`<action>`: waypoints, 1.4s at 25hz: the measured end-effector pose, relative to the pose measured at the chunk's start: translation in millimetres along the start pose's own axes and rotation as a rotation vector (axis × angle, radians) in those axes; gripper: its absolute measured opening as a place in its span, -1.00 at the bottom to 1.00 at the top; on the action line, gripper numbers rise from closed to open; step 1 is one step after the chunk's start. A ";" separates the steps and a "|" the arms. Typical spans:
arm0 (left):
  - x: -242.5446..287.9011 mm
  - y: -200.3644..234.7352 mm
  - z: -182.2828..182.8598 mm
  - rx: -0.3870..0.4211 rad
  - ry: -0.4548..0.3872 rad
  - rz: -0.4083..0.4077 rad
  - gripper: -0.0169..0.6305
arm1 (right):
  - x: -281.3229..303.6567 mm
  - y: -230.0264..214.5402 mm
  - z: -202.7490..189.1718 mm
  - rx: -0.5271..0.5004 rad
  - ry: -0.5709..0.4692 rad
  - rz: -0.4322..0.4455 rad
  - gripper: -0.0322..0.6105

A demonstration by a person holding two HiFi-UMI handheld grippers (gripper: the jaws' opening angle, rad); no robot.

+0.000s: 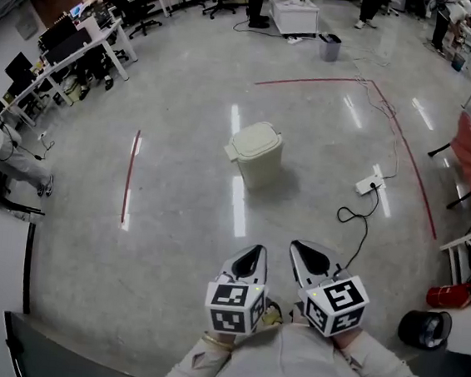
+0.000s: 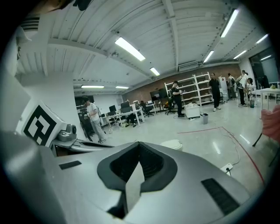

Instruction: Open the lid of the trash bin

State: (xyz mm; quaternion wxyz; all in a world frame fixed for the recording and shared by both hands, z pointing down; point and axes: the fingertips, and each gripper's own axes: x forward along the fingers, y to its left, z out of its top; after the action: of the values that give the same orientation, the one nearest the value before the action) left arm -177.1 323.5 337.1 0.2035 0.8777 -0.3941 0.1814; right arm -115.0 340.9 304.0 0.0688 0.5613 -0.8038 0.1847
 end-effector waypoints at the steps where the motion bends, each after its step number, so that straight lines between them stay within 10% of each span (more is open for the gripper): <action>1: -0.6 0.1 -0.2 0.001 0.000 0.000 -0.93 | -0.1 0.4 0.6 -0.002 -0.001 -0.001 -0.89; 24: -5.9 0.3 -7.6 0.023 0.006 -0.018 -0.93 | 1.4 30.2 -10.2 -0.019 0.016 0.053 -0.89; 35: 64.8 29.5 33.2 -0.004 -0.009 0.035 -0.93 | 67.8 -26.7 18.8 -0.047 0.032 0.108 -0.89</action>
State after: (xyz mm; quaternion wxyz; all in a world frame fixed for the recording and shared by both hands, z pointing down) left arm -154.1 249.0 346.2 0.2003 0.8711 -0.4107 0.1801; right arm -112.8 266.4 314.0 0.0849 0.5123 -0.8358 0.1780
